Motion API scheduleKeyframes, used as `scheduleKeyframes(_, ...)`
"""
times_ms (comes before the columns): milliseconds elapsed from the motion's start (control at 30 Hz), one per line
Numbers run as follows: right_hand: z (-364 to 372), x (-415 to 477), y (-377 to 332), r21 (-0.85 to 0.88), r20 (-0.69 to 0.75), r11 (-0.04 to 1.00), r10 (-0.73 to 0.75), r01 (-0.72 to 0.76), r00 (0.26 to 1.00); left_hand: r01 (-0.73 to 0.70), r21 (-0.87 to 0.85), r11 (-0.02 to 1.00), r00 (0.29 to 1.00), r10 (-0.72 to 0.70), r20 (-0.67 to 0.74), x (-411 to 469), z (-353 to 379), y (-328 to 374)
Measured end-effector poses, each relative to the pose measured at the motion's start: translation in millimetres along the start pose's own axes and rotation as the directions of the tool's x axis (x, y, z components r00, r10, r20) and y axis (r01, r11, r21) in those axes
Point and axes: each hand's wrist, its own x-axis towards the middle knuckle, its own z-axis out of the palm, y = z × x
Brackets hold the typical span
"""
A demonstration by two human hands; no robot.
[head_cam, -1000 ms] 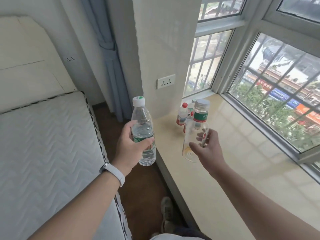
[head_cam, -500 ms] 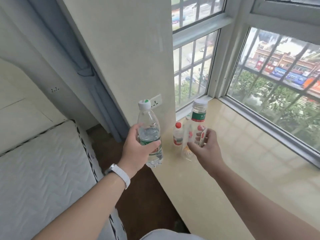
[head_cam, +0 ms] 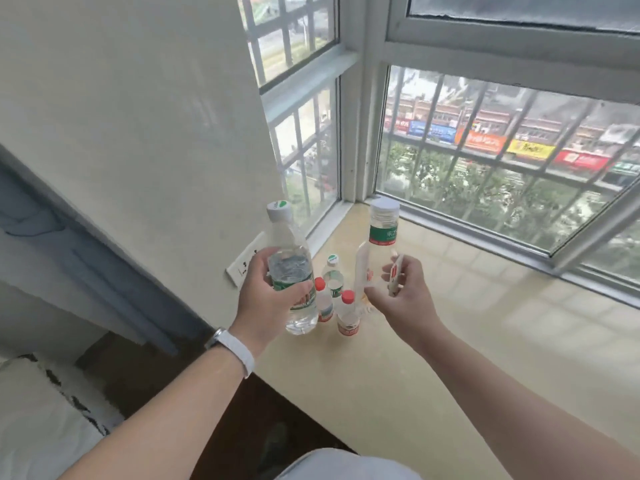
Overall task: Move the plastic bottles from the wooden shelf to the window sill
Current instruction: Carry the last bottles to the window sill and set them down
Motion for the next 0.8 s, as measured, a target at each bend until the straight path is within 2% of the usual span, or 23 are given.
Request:
scheduleKeyframes(300, 85.0, -20.6, -4.0, 0.025, -0.284, 0.991, 0.134, -0.132, 0.949, -0.062, 0.003, 0.998, 0.954, 0.059, 0.295, 60.4, -61.6, -27.7)
scheduleKeyframes(533, 117.1, -66.1, 8.0, 0.039, -0.464, 0.979, 0.195, -0.200, 0.864, -0.056, 0.036, 0.998, 0.920, 0.038, 0.391, 61.4, -74.0, -62.1)
scheduleKeyframes(633, 119.1, -80.5, 20.8, 0.034, -0.499, 0.970, 0.227, -0.242, 0.836, -0.061, 0.090, 0.994, 0.903, 0.017, 0.429, 58.5, -71.5, -77.9)
scheduleKeyframes(800, 126.2, -83.8, 59.2, 0.011, -0.468, 0.947, 0.289, -0.322, 0.835, -0.052, 0.141, 0.989, 0.885, -0.020, 0.466, 54.9, -55.5, -112.7)
